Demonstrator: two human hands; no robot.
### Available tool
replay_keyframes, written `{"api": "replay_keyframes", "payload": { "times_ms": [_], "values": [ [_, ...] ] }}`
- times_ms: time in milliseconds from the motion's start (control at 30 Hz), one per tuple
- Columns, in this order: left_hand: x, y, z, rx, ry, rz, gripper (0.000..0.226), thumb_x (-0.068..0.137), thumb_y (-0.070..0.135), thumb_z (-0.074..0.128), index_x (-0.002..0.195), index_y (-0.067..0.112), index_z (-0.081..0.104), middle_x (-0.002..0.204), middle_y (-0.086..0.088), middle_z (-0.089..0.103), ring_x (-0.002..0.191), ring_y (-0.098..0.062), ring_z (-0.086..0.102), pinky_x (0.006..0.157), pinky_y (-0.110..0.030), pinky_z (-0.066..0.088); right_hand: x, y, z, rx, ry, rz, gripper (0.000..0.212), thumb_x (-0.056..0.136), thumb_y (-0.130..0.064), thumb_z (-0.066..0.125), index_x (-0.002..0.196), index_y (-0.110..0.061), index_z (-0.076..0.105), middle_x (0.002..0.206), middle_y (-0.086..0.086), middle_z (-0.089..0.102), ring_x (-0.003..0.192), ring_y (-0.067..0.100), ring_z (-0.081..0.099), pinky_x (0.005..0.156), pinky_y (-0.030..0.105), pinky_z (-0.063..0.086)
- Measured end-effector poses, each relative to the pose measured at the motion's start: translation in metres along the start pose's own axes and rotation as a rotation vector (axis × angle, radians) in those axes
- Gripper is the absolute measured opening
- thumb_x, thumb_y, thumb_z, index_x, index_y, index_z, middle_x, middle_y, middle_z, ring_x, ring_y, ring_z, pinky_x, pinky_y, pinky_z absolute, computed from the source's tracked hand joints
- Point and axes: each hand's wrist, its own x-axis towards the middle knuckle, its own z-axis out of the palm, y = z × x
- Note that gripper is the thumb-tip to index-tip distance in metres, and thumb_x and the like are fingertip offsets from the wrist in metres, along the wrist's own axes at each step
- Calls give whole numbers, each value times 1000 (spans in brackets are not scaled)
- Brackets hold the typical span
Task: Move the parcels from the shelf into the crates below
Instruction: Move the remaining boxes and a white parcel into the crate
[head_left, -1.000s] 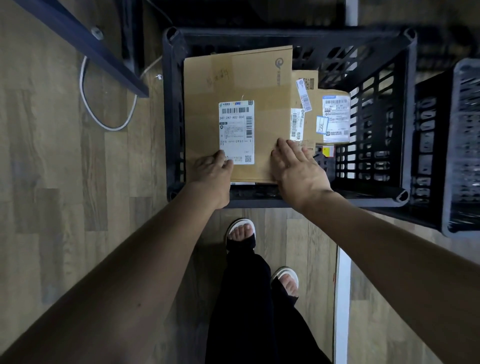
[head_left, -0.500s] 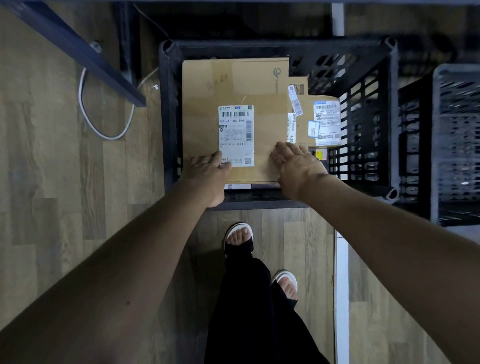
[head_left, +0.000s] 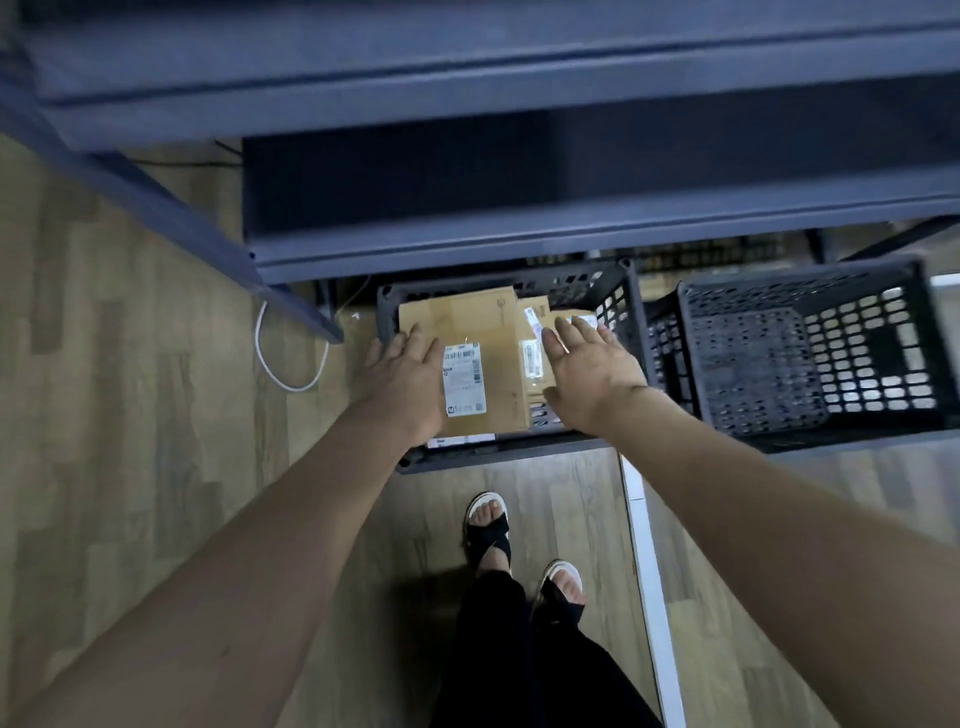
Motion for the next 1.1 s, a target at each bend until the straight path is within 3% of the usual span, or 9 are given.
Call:
{"api": "replay_keyframes", "payload": {
  "times_ms": [133,200,267,433,733,1100],
  "values": [
    [-56,12,-64,-71,116,46,59,97,35,44,149,20,19,154,-6,16,139,-27,20,115,-39,13,-58,-2,-58,149,124,25,72,98,-39,41,152,-8,4,156,11,16,145,27,12,119,39,11],
    [-83,21,-94,-82,166,91,45,96,35,44,138,17,39,142,-5,36,130,-26,34,107,-39,27,-86,-4,-80,218,179,28,71,97,-38,43,151,-9,8,153,10,22,143,27,16,118,38,14],
    [-107,29,-119,-101,222,124,38,96,36,44,129,17,46,136,-3,43,125,-25,39,101,-38,32,-114,-3,-97,251,239,38,67,97,-38,43,151,-10,14,152,9,25,142,26,19,117,37,17],
    [-156,45,-162,-254,363,157,41,98,34,41,137,22,43,138,2,44,127,-21,37,103,-37,30,-171,7,-125,325,393,64,53,95,-36,46,142,-15,34,142,8,36,131,26,34,105,36,31],
    [-180,57,-213,-286,525,186,44,98,37,42,140,24,40,145,5,36,134,-17,30,107,-33,25,-210,31,-164,455,578,101,64,97,-33,45,151,-11,18,155,13,20,139,29,27,111,37,29],
    [-158,82,-329,-249,761,221,44,97,35,45,138,20,44,140,4,43,127,-19,40,102,-33,33,-211,125,-262,433,921,82,60,95,-31,50,148,-9,29,148,10,36,134,27,34,106,36,33]
  ]
}}
